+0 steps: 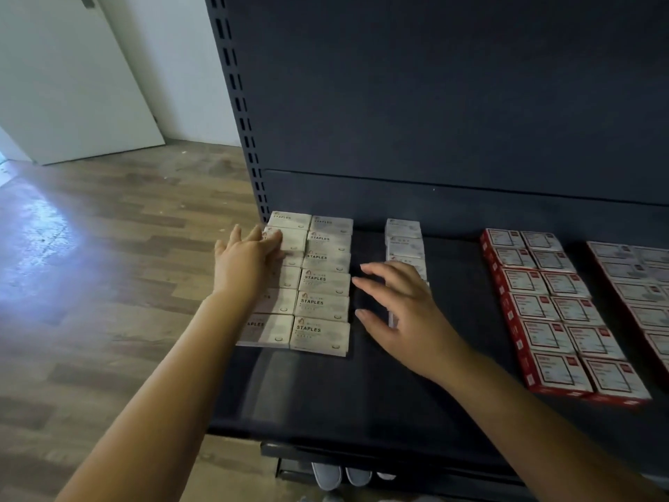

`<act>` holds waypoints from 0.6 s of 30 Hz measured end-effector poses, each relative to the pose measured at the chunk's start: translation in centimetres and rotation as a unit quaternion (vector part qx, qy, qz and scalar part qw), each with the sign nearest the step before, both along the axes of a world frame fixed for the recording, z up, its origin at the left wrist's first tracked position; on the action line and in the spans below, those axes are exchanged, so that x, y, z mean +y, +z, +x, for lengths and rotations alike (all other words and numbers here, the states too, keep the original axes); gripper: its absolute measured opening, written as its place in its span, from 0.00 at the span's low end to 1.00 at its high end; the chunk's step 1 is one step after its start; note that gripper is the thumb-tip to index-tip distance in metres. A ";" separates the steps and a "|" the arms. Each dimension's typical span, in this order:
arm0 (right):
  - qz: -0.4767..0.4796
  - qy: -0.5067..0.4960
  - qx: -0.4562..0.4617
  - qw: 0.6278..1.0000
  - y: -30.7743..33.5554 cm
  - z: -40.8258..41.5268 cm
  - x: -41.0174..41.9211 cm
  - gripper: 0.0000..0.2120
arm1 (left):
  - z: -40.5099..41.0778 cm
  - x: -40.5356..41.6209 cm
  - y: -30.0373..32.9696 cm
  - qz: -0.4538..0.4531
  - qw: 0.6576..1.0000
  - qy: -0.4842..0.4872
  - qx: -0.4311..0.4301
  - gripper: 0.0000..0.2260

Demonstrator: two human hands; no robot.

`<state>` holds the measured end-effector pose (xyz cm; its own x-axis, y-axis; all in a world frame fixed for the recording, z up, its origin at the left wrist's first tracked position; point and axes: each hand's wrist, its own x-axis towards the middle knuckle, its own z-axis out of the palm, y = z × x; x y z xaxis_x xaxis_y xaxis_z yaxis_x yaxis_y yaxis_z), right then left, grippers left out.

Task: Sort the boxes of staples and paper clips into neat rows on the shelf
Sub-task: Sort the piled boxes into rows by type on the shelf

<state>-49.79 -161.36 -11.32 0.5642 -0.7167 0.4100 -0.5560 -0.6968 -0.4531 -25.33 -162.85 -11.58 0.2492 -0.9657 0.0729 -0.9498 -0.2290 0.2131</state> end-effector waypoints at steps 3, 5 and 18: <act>0.011 -0.013 0.007 1.000 0.1 -0.3 -0.5 0.23 | 0.1 -2.3 0.2 0.010 1.000 -0.007 -0.005 0.16; 0.002 -0.015 0.010 1.000 0.2 -0.5 -0.7 0.23 | 0.3 -3.3 0.3 -0.013 1.000 -0.002 0.019 0.15; 0.003 -0.022 -0.003 1.000 -0.2 -2.2 -0.3 0.22 | -0.2 -5.0 0.0 -0.073 0.992 0.010 0.106 0.09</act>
